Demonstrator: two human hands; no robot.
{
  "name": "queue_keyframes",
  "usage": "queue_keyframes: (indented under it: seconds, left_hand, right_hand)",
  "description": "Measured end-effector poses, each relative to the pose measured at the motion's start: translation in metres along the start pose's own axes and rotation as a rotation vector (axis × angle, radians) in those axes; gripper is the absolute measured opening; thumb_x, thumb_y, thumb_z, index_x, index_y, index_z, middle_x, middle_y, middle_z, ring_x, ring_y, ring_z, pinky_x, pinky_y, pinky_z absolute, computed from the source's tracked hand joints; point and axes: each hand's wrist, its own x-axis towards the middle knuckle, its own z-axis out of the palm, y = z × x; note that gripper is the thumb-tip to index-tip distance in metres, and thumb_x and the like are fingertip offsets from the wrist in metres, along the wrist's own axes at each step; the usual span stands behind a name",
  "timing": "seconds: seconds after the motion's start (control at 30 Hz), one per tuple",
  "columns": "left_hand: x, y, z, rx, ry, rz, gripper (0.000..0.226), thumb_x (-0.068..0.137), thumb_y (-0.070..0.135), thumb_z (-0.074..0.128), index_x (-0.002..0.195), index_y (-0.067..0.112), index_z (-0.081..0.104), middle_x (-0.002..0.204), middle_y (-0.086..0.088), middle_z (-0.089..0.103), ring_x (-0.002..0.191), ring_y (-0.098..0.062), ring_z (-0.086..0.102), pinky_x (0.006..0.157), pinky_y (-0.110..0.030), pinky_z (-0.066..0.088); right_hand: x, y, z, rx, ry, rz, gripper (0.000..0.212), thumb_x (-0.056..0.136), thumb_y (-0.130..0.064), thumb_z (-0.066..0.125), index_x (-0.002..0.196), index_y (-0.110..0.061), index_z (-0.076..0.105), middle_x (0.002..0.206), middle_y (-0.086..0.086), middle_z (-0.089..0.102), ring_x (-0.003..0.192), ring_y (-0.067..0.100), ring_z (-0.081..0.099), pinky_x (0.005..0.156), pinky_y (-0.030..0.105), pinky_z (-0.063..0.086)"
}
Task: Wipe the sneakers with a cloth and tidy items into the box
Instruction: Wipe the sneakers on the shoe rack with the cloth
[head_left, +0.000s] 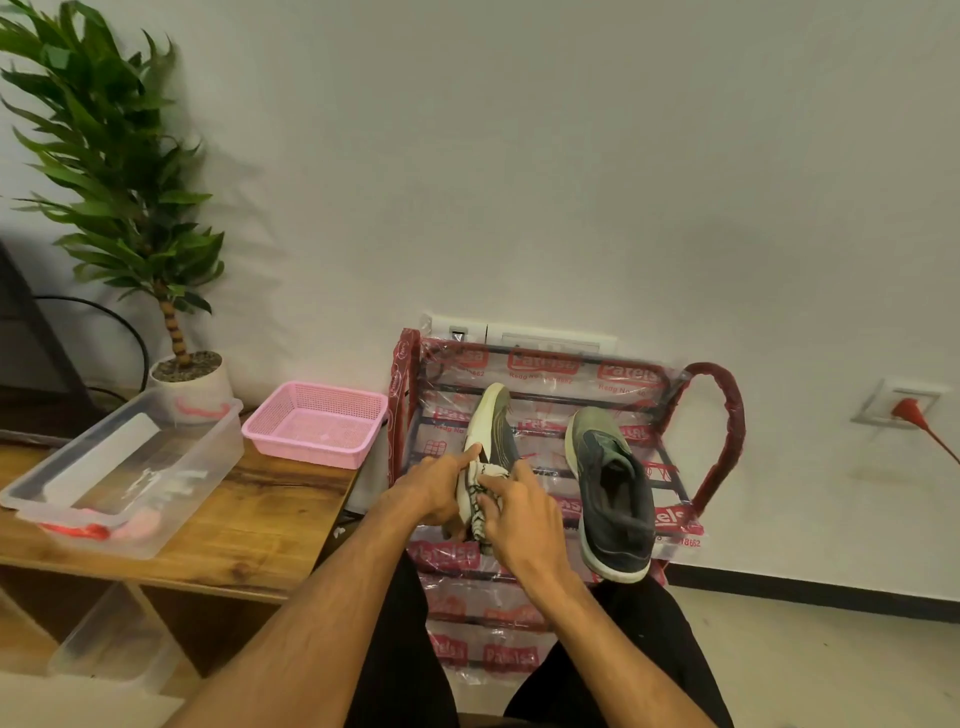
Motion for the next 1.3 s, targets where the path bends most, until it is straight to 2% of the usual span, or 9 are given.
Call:
queue_keyframes:
  seconds: [0.17,0.3,0.47,0.6,0.73,0.8,0.93,1.1,1.3]
  left_hand:
    - [0.002,0.003,-0.003,0.003,-0.001,-0.008,0.122,0.056,0.008,0.09,0.151,0.036,0.019,0.122,-0.005,0.062,0.114,-0.027,0.058,0.098,-0.047,0.048]
    - [0.0,0.004,-0.002,0.052,0.008,-0.012,0.124,0.06,0.011,0.089,0.152,0.037,0.01,0.127,-0.006,0.058,0.116,-0.028,0.056,0.099,-0.047,0.047]
    - [-0.009,0.014,0.006,0.44,0.027,0.006,0.123,0.073,0.023,0.081,0.152,0.028,-0.014,0.145,-0.014,0.039,0.129,-0.034,0.042,0.101,-0.049,0.042]
    - [-0.021,0.005,0.022,0.619,0.204,0.037,0.119,0.079,0.024,0.075,0.15,0.015,-0.02,0.159,-0.02,-0.006,0.147,-0.036,-0.003,0.118,-0.05,0.015]
    - [-0.023,-0.009,0.036,0.74,0.36,0.252,0.105,0.087,0.019,0.065,0.15,0.011,-0.019,0.156,-0.017,-0.022,0.142,-0.03,-0.025,0.118,-0.046,-0.01]
    - [-0.023,-0.015,0.044,0.796,0.431,0.364,0.105,0.081,0.014,0.068,0.15,0.005,-0.01,0.157,-0.019,-0.009,0.143,-0.031,-0.018,0.116,-0.046,-0.01]
    - [-0.019,-0.024,0.057,0.797,0.478,0.46,0.112,0.055,0.008,0.081,0.147,0.001,0.018,0.15,-0.024,0.033,0.141,-0.035,0.03,0.114,-0.046,0.02]
    - [-0.014,-0.026,0.057,0.809,0.471,0.495,0.11,0.054,0.007,0.081,0.147,0.002,0.022,0.149,-0.026,0.032,0.141,-0.037,0.029,0.114,-0.047,0.022]
    - [-0.014,-0.017,0.048,0.665,0.496,0.58,0.101,0.062,0.029,0.081,0.144,0.005,0.029,0.148,-0.022,0.039,0.138,-0.033,0.036,0.112,-0.047,0.031]
  right_hand:
    - [0.025,0.0,-0.005,-0.018,0.042,0.046,0.026,0.097,-0.024,0.056,0.119,-0.021,0.068,0.111,0.001,0.054,0.092,0.027,0.063,0.078,0.043,0.053]
    - [0.031,0.001,-0.004,-0.021,0.074,0.103,0.026,0.098,-0.023,0.053,0.12,-0.019,0.067,0.111,0.003,0.055,0.095,0.027,0.062,0.08,0.044,0.052]
    - [0.037,0.018,-0.022,-0.073,0.066,0.216,0.024,0.097,-0.022,0.054,0.113,-0.016,0.071,0.118,0.006,0.056,0.1,0.03,0.063,0.084,0.042,0.052]
    - [0.035,0.037,-0.04,0.019,0.079,0.283,0.023,0.095,-0.02,0.058,0.113,-0.019,0.073,0.121,0.006,0.058,0.101,0.031,0.064,0.086,0.042,0.052]
    - [0.024,0.045,-0.041,0.109,0.098,0.272,0.024,0.093,-0.026,0.063,0.114,-0.02,0.073,0.12,0.001,0.061,0.105,0.026,0.064,0.087,0.037,0.05]
    - [0.02,0.044,-0.037,0.158,0.109,0.267,0.022,0.091,-0.028,0.065,0.111,-0.022,0.074,0.118,-0.003,0.065,0.106,0.022,0.064,0.087,0.034,0.05]
    - [0.015,0.035,-0.028,0.209,0.13,0.233,0.022,0.089,-0.034,0.066,0.108,-0.028,0.075,0.112,-0.007,0.068,0.104,0.017,0.065,0.087,0.033,0.053]
    - [0.01,0.025,-0.027,0.244,0.144,0.225,0.022,0.091,-0.034,0.066,0.111,-0.029,0.073,0.115,-0.005,0.064,0.108,0.019,0.062,0.09,0.034,0.05]
    - [0.001,0.023,-0.045,0.317,0.229,0.21,0.022,0.091,-0.033,0.067,0.111,-0.028,0.073,0.104,-0.008,0.061,0.102,0.013,0.062,0.087,0.028,0.049]
